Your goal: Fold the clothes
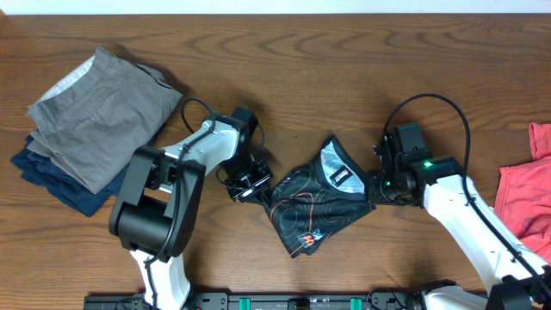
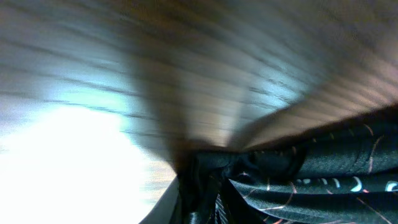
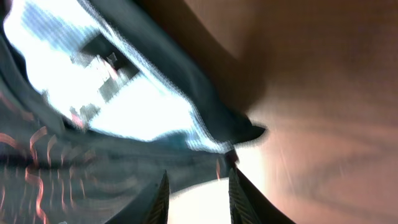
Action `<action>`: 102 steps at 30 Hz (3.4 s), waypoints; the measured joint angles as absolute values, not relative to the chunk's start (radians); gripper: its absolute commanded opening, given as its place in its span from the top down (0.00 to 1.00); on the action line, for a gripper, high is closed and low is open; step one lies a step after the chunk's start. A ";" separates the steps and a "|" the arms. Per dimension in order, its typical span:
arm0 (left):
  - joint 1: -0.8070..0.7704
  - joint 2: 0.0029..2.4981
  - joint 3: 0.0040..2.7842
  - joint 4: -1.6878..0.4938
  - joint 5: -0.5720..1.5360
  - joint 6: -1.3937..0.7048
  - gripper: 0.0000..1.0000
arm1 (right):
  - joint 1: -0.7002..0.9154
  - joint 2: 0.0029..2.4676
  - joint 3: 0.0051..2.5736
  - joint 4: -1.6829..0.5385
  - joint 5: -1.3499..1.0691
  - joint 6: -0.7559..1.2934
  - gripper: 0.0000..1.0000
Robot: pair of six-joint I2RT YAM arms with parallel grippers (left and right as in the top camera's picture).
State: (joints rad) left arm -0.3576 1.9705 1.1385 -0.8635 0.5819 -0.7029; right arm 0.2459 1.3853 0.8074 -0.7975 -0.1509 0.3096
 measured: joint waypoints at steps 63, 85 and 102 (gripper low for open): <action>-0.355 1.839 1.077 -0.669 0.618 -0.542 0.02 | 0.240 1.510 0.632 -0.304 -0.080 0.321 0.38; -0.326 1.976 1.109 -0.219 0.865 -0.205 0.02 | 0.240 1.504 0.645 -0.369 -0.078 0.313 0.34; -0.433 2.073 1.113 -0.157 0.914 -0.214 0.94 | 0.240 1.503 0.647 -0.383 -0.076 0.313 0.36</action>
State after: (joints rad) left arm -0.4328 2.0731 1.1133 -0.1570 0.9142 -0.2142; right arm 0.2398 1.5032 0.6472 -0.3832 -0.0765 0.3126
